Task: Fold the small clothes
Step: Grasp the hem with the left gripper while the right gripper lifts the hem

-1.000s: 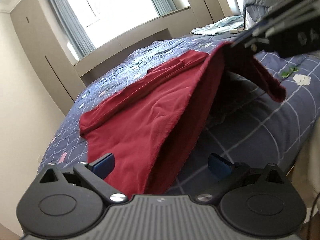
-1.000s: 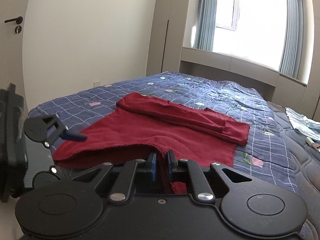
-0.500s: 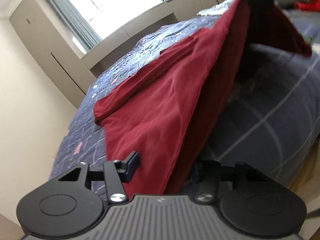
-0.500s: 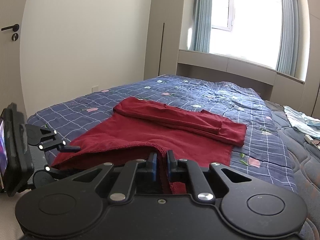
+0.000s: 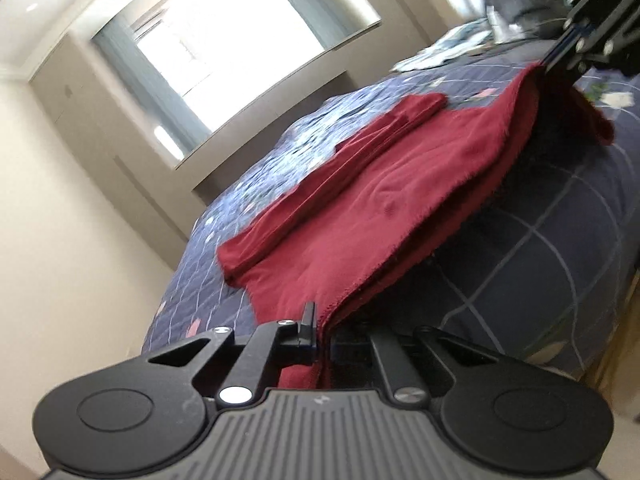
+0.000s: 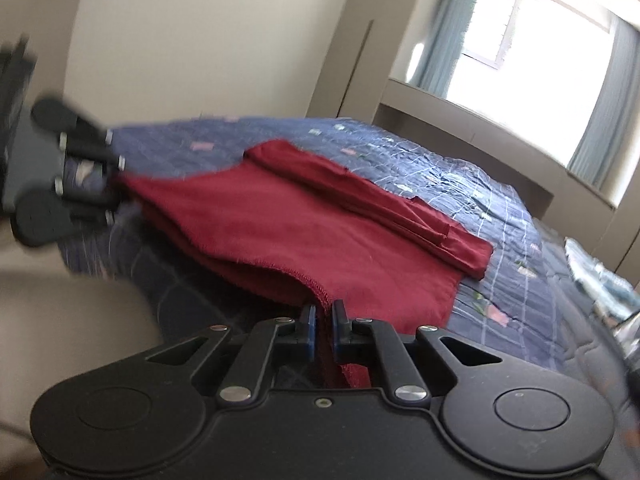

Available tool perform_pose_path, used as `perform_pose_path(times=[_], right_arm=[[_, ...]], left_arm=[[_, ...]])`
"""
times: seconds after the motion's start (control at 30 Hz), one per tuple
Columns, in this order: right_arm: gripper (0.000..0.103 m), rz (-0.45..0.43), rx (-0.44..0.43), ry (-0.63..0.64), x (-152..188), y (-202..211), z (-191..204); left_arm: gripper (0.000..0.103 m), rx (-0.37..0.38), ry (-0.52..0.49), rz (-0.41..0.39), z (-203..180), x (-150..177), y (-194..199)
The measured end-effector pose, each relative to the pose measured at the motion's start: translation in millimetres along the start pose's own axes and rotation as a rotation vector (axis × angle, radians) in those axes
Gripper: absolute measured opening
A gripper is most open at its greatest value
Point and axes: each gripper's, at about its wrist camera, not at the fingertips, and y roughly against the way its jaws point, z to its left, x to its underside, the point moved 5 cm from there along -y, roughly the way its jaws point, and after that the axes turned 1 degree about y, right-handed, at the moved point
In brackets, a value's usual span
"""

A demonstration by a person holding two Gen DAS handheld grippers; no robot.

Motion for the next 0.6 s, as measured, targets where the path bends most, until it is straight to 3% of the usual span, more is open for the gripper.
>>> perform_pose_path(times=[0.17, 0.33, 0.6], right_arm=[[0.006, 0.036, -0.013, 0.077, 8.2, 13.4, 6.9], [0.006, 0.083, -0.074, 0.132, 16.4, 40.3, 17.6], [0.006, 0.178, -0.261, 0.139, 18.3, 90.8, 32.7]], left_arm=[[0.004, 0.008, -0.120, -0.062, 1.3, 1.1, 24.7], [0.004, 0.071, -0.176, -0.077, -2.7, 2.5, 53.0], [0.004, 0.314, -0.191, 0.006, -3.4, 23.6, 96.1]])
